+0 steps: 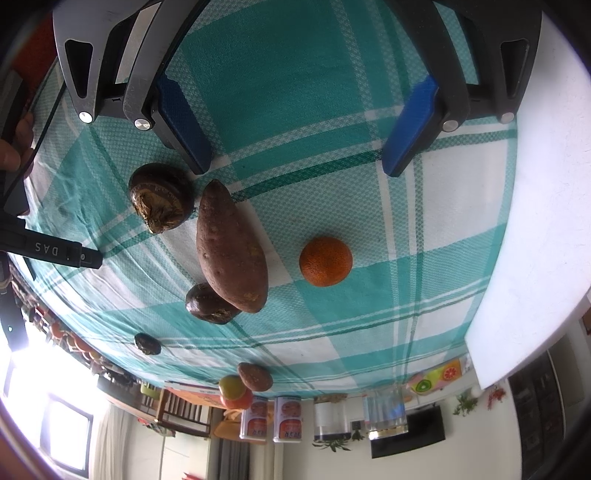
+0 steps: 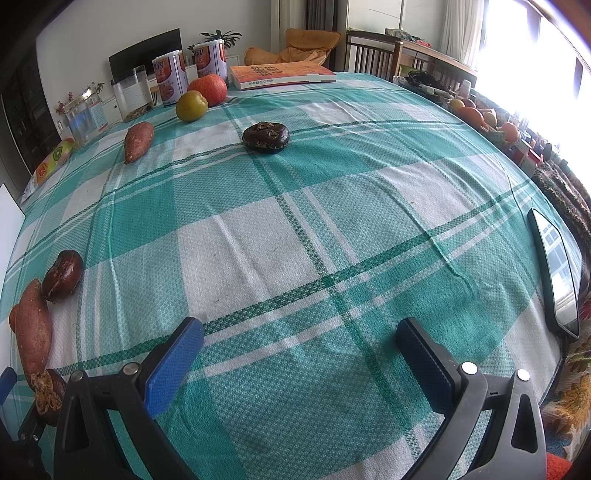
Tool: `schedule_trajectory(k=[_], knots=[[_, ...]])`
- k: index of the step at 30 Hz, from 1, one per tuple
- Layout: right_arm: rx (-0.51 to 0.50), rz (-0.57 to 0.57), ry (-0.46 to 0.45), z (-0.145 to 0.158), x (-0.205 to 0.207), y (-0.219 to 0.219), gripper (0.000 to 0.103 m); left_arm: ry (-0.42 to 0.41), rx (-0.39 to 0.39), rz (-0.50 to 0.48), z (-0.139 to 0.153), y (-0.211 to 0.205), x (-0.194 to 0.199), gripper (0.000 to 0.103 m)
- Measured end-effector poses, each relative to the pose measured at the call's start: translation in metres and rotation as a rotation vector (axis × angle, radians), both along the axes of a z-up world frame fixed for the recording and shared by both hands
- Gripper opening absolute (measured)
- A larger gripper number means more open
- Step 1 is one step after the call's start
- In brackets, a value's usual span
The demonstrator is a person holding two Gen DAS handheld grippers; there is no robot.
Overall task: Organize fruits
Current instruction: 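Return both tools to the table and approach the sweet potato, then grasp the long sweet potato with the left tool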
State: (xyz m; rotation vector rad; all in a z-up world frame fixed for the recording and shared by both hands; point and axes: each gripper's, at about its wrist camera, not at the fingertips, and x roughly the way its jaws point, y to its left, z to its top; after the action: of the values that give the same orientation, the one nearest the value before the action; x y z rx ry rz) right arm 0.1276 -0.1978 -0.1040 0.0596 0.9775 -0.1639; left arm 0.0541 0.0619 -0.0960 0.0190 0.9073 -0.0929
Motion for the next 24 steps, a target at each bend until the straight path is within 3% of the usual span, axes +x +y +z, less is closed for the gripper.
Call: schedule_trajectory(k=[3,7,9,13,15,16,21,23,24], knots=[[0.0,0.0,0.0,0.0,0.0,0.0,0.103,-0.005,-0.059,-0.025,0.003,0.005,-0.003,0.095],[-0.001,-0.001,0.0,0.0,0.0,0.0,0.103,0.011,-0.23,-0.027,0.02,0.012,-0.004,0.093],[-0.001,-0.002,-0.001,0.0,0.0,0.0,0.103,0.005,-0.239,-0.059,0.034,0.002,0.004,0.093],[-0.002,-0.001,-0.001,0.0,0.001,0.0,0.103,0.049,-0.18,-0.077,0.042,-0.023,0.035,0.091],[-0.002,-0.001,-0.001,0.0,0.001,0.0,0.103,0.09,-0.162,-0.064,0.035,-0.031,0.05,0.076],[-0.001,-0.001,-0.001,0.0,0.001,0.0,0.103,0.12,-0.159,-0.061,0.03,-0.034,0.057,0.061],[-0.002,-0.003,-0.001,0.0,0.001,0.0,0.103,0.181,-0.169,-0.006,0.012,-0.032,0.072,0.055],[-0.001,-0.003,-0.001,0.0,0.001,0.0,0.103,0.173,-0.179,0.017,0.011,-0.027,0.074,0.041],[-0.001,-0.002,-0.001,0.0,0.001,0.0,0.103,0.177,-0.191,0.016,0.011,-0.025,0.075,0.041]])
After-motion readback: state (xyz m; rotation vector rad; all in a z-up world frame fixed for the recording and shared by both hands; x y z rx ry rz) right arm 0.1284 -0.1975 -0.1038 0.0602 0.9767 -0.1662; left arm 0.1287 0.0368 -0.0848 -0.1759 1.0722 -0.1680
